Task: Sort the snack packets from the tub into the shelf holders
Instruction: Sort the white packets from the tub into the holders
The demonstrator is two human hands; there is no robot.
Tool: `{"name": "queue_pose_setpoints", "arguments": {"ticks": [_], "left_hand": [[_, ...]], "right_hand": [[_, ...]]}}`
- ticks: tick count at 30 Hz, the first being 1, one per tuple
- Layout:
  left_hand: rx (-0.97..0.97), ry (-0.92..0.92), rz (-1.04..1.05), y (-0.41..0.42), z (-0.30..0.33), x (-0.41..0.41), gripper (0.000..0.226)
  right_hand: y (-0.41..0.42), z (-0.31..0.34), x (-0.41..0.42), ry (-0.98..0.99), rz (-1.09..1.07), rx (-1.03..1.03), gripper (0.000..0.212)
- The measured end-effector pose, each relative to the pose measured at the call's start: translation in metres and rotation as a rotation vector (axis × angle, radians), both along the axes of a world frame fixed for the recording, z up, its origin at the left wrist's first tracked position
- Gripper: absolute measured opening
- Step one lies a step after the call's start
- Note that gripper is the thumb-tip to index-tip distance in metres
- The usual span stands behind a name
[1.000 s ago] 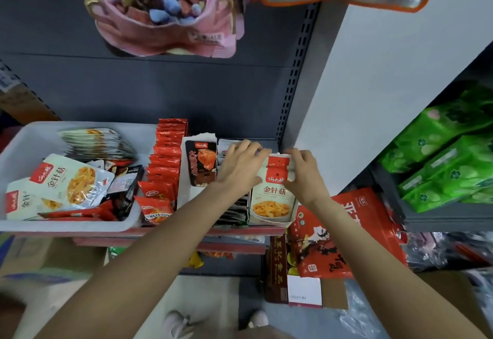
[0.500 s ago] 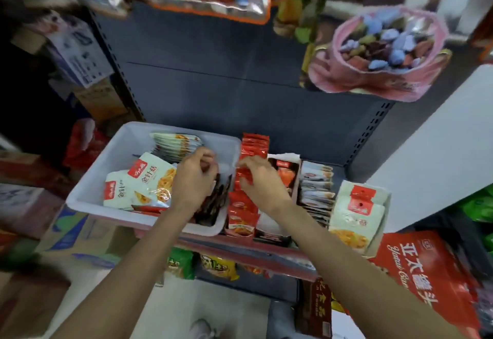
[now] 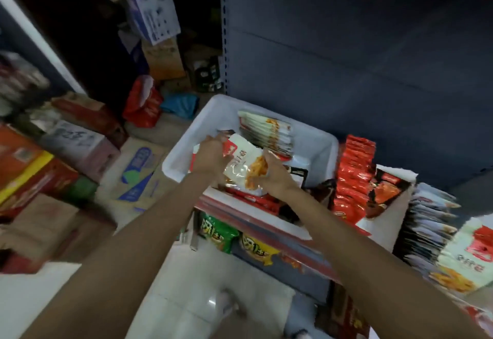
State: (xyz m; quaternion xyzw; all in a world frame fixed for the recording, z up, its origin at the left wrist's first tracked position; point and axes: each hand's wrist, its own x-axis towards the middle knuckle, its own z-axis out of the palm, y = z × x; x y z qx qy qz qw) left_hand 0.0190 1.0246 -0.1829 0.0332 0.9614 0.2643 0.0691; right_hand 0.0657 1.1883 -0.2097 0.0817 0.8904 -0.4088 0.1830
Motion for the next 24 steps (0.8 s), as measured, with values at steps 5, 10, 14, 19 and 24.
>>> {"name": "queue_pose_setpoints", "arguments": {"ticks": [5, 10, 14, 19, 24], "left_hand": [[0.142, 0.029, -0.001, -0.008, 0.0, -0.002, 0.006], [0.518, 0.087, 0.083, -0.006, 0.017, 0.01, 0.008], [0.695, 0.009, 0.147, 0.007, 0.029, 0.014, 0.016], [0.93, -0.075, 0.111, 0.05, 0.053, 0.028, 0.005], [1.009, -0.204, -0.014, 0.124, 0.068, 0.054, 0.006]], "right_hand": [[0.0, -0.002, -0.009, 0.212, -0.088, 0.123, 0.055], [0.004, 0.041, 0.004, 0.314, -0.101, 0.008, 0.017], [0.023, 0.059, 0.021, 0.323, -0.17, -0.143, 0.011], [0.066, 0.086, 0.052, 0.343, -0.28, -0.298, 0.011], [0.132, 0.109, 0.094, 0.409, -0.392, -0.318, 0.014]]}}
